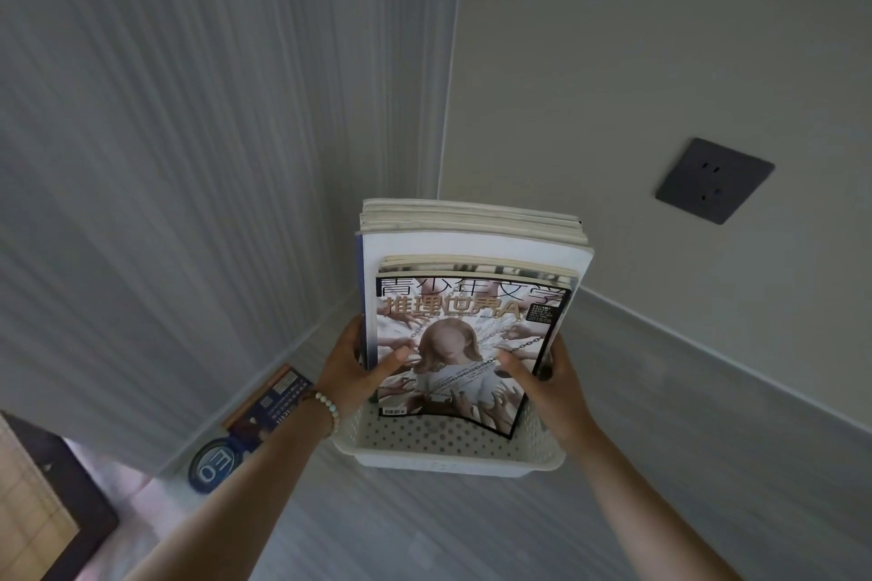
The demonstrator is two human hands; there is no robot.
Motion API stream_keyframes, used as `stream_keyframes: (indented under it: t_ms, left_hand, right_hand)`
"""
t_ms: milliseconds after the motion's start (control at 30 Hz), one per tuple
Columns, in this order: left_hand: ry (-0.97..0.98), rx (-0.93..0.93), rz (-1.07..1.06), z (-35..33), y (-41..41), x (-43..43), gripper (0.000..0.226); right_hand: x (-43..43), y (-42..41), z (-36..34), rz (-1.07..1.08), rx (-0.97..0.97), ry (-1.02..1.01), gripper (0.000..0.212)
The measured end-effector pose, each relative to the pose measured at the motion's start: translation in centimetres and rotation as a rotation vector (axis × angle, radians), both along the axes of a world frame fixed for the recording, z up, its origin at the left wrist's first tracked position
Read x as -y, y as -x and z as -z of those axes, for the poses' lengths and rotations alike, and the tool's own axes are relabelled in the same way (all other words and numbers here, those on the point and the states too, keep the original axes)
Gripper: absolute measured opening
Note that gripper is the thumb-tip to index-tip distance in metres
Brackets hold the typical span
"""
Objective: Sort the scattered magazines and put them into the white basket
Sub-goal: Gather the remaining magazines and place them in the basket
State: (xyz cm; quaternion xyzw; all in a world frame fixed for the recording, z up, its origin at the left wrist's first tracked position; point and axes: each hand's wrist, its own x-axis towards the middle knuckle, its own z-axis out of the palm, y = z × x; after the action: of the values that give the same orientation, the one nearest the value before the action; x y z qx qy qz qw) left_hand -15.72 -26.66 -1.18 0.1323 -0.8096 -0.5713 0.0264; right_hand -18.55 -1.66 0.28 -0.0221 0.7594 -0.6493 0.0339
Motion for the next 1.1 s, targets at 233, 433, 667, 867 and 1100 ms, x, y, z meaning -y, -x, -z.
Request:
stream_keyframes:
  t_ms: [233,433,667,867,1100]
  left_hand:
    - [-0.06,-0.001,-0.025,0.0,-0.2,0.0,0.042]
    - [-0.103,-0.033,-0.114,-0.4,-2.3,0.1,0.039]
    - [-0.116,-0.055,-0.357,-0.4,-7.0,1.7,0.073]
    - [-0.097,-0.037,-0.615,-0.5,-12.0,3.9,0.061]
    - [-0.118,-0.144,-0.785,-0.7,-15.8,5.5,0.036]
  right_hand:
    - [-0.4,-0.1,0.7,0.007,0.041,-0.054,0.037]
    - [0.4,0.8,0.4,-0.094,0.032,-0.052,0.032]
    - [4.0,2.2,0.5,-0.339,0.009,-0.075,0.038]
    - [9.9,2.1,-0.1,-0.611,-0.03,-0.049,0.038]
    - [16.5,2.3,-0.2,-0.822,-0.008,-0.084,0.047]
